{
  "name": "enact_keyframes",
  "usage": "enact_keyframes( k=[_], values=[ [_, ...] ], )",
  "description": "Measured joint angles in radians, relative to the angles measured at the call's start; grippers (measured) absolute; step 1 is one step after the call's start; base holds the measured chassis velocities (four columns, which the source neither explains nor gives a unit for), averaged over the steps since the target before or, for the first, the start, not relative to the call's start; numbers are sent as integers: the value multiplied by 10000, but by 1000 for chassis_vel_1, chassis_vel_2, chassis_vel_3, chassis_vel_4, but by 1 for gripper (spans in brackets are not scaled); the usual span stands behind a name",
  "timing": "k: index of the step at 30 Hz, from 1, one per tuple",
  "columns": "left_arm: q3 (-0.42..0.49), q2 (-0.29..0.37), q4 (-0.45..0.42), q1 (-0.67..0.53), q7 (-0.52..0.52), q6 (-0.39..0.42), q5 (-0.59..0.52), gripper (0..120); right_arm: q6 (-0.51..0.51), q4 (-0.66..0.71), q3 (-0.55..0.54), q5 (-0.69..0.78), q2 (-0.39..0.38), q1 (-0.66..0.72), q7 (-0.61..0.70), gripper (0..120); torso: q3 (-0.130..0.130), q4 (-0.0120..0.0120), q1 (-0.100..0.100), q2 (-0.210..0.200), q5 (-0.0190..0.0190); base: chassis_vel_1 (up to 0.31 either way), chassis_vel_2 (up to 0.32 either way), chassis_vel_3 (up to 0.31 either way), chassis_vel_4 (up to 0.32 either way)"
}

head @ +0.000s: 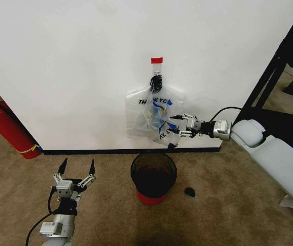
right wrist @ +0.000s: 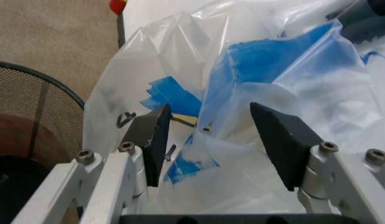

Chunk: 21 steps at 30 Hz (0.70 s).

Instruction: Pick up the garbage bag from the wall and place it over the trash bin.

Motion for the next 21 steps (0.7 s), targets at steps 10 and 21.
enact_keyframes(
  k=[10, 21],
  values=[
    [6, -51, 60, -20, -1, -9, 17, 100, 86, -246, 190, -57, 123, -91, -84, 15, 0, 2, 0, 0, -2, 0, 0, 0, 0],
    [172, -18, 12, -125, -150, -23, -56, 100, 325, 247, 720, 2113, -117, -1352, 1100, 0, 0, 1, 0, 0, 2, 0, 0, 0, 0]
  ],
)
